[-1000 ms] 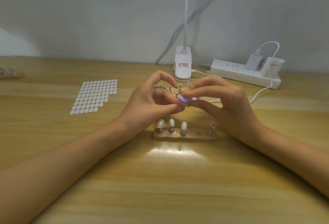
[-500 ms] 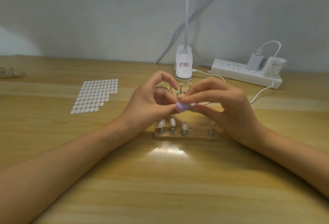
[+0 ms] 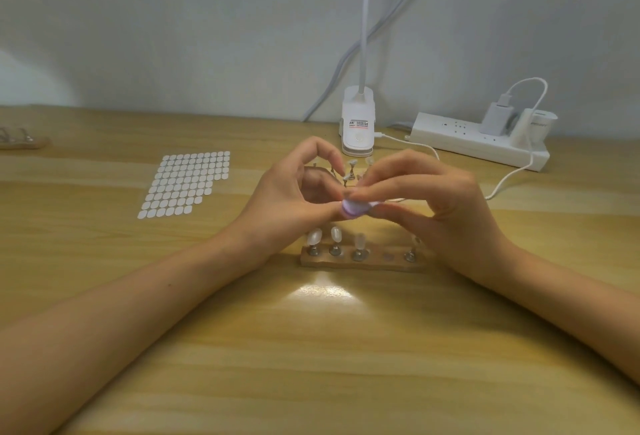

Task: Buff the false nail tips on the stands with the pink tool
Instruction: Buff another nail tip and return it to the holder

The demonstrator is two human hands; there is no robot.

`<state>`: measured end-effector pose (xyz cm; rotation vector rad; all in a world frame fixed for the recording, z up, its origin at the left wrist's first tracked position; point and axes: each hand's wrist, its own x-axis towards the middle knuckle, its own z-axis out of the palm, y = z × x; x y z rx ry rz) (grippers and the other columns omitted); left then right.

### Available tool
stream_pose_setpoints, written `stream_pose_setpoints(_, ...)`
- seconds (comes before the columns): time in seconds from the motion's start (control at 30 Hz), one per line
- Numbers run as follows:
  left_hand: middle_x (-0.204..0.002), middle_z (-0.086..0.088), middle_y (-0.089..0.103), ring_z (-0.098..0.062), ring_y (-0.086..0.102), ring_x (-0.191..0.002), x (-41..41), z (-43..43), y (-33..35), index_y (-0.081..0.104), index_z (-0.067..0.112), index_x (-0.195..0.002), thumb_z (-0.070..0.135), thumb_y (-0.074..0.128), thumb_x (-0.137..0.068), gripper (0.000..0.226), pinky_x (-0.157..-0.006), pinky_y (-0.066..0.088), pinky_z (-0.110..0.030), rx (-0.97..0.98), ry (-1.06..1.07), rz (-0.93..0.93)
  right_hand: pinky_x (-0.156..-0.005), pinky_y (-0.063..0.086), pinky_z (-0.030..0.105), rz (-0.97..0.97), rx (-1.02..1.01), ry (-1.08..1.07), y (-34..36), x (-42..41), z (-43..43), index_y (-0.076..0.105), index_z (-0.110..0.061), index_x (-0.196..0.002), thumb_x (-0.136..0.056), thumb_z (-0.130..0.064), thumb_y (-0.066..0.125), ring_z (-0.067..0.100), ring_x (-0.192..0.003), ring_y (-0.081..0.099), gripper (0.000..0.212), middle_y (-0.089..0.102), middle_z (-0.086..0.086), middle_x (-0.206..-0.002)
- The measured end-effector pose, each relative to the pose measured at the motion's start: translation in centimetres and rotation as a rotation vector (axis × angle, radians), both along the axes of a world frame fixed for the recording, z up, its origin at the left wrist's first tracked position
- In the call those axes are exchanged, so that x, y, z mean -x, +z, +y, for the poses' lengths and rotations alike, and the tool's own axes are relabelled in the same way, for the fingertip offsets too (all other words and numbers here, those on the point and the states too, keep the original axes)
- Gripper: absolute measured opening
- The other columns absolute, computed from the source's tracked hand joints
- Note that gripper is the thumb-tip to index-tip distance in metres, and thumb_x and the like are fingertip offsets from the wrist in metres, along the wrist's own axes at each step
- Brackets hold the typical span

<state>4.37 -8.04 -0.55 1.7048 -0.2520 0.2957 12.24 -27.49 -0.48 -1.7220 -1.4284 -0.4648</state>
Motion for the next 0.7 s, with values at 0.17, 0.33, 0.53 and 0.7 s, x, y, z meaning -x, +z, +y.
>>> stream_pose_setpoints(0.17, -0.076, -0.004, 0.077, -0.021, 0.076, -0.08, 0.0, 0.0, 0.08, 0.052, 0.017, -0.096, 0.009, 0.082, -0.074, 0.038, -0.076, 0.058, -0.028, 0.012, -0.016, 0.0, -0.084, 0.056, 0.034, 0.026, -0.019, -0.036, 0.21, 0.01, -0.01, 0.071, -0.012, -0.111, -0.085, -0.014, 0.072, 0.016, -0.096, 0.067, 0.025, 0.07, 0.008, -0.102)
stream_pose_setpoints(0.33, -0.076, -0.003, 0.077, -0.019, 0.075, -0.08, 0.03, -0.01, 0.15, 0.05, 0.017, -0.095, 0.016, 0.082, -0.069, 0.041, -0.076, 0.058, -0.026, 0.023, -0.001, 0.0, -0.083, 0.055, 0.039, 0.017, -0.008, -0.078, 0.29, -0.15, -0.1, 0.071, -0.012, -0.111, -0.085, -0.015, 0.071, 0.018, -0.097, 0.067, 0.026, 0.07, 0.008, -0.102)
stream_pose_setpoints(0.53, -0.078, -0.006, 0.077, -0.024, 0.076, -0.082, 0.05, 0.06, 0.1, 0.049, 0.016, -0.093, 0.015, 0.083, -0.069, 0.041, -0.077, 0.059, -0.03, 0.013, -0.005, -0.005, -0.083, 0.055, 0.041, 0.014, -0.002, -0.065, 0.28, -0.14, -0.11, 0.072, -0.011, -0.11, -0.086, -0.016, 0.071, 0.021, -0.095, 0.067, 0.025, 0.07, 0.011, -0.101)
stream_pose_setpoints(0.7, -0.075, -0.003, 0.075, -0.016, 0.072, -0.074, 0.0, -0.02, 0.14, 0.049, 0.016, -0.092, 0.016, 0.082, -0.069, 0.041, -0.07, 0.055, -0.022, 0.018, -0.01, -0.006, -0.083, 0.055, 0.036, -0.037, 0.012, -0.032, 0.15, 0.06, 0.03, 0.071, -0.014, -0.109, -0.086, -0.013, 0.073, 0.021, -0.095, 0.066, 0.023, 0.069, 0.012, -0.099)
